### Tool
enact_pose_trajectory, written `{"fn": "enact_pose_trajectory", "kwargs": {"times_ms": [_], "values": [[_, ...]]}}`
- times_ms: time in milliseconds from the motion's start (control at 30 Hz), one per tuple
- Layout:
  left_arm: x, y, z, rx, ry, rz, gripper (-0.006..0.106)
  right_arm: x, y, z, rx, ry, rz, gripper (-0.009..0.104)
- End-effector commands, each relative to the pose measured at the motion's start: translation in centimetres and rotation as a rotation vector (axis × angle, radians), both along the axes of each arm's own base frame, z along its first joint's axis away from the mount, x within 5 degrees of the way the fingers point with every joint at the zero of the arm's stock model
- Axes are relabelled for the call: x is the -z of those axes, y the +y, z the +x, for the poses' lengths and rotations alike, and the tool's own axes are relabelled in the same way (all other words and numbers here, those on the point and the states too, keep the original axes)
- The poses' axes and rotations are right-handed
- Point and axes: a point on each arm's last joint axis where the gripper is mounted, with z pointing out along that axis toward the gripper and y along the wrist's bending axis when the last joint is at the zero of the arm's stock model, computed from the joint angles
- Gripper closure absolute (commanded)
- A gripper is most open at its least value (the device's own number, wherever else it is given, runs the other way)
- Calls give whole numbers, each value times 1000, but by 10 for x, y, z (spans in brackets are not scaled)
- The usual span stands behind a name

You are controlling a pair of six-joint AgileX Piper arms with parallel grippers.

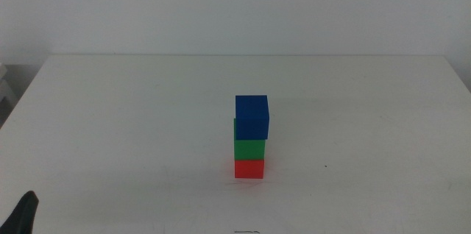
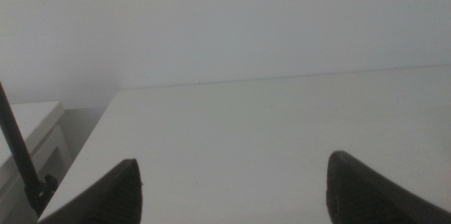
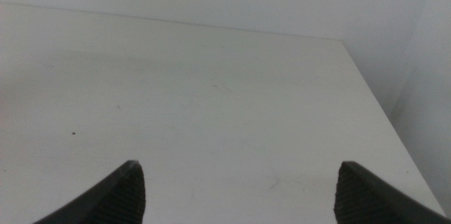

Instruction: Stack red cubes first, then green, then blue cubes in a specific spot.

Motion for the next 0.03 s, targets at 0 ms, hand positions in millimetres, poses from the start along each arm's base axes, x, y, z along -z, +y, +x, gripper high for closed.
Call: {"fn": "enact_pose_trajectory", "kwargs": {"times_ms": [0], "values": [[-9,0,-2,0,-101,-30,14,-14,-1,-1,10,-117,-11,17]]}}
